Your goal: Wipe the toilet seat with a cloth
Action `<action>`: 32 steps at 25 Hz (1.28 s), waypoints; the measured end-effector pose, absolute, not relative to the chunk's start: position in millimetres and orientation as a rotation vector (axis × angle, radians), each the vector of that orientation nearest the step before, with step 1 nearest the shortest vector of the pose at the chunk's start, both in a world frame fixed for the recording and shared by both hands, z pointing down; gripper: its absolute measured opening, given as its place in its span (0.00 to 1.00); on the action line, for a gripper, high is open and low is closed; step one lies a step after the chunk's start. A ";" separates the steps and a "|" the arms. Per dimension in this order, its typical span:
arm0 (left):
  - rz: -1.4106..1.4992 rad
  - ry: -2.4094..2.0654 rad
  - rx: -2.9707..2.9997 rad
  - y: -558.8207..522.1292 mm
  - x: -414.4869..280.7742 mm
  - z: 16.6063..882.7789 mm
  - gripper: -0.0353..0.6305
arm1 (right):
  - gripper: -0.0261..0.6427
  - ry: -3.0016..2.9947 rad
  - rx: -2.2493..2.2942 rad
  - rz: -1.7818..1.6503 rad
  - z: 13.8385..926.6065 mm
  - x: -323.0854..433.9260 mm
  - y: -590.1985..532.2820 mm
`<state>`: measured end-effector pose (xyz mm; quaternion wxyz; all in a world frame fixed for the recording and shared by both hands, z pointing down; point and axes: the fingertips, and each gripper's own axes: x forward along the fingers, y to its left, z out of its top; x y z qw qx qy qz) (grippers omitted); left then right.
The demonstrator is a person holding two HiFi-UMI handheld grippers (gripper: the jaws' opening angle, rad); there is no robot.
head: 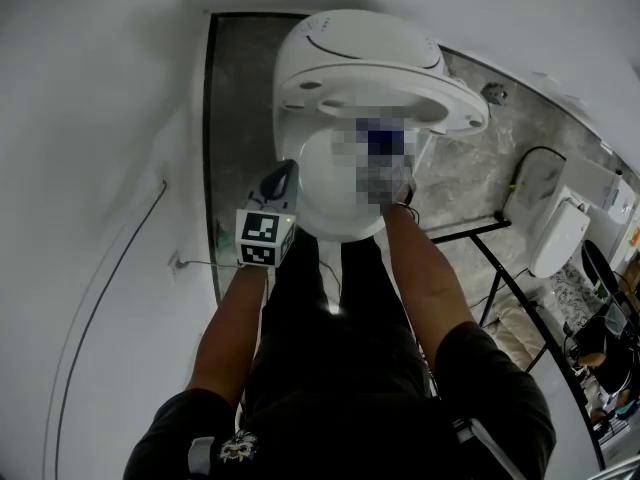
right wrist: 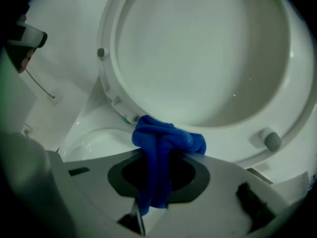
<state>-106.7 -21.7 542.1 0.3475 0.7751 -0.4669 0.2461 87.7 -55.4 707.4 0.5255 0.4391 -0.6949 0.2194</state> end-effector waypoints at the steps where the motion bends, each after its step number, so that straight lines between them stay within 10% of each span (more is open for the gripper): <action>1: 0.641 -1.220 2.009 -21.2 -111.8 541.9 0.07 | 0.16 -1.678 1.030 0.524 709.9 74.3 -55.5; 32: 0.601 -1.343 1.994 -10.4 -164.8 508.5 0.07 | 0.16 -2.233 1.224 0.441 487.9 -94.7 -108.0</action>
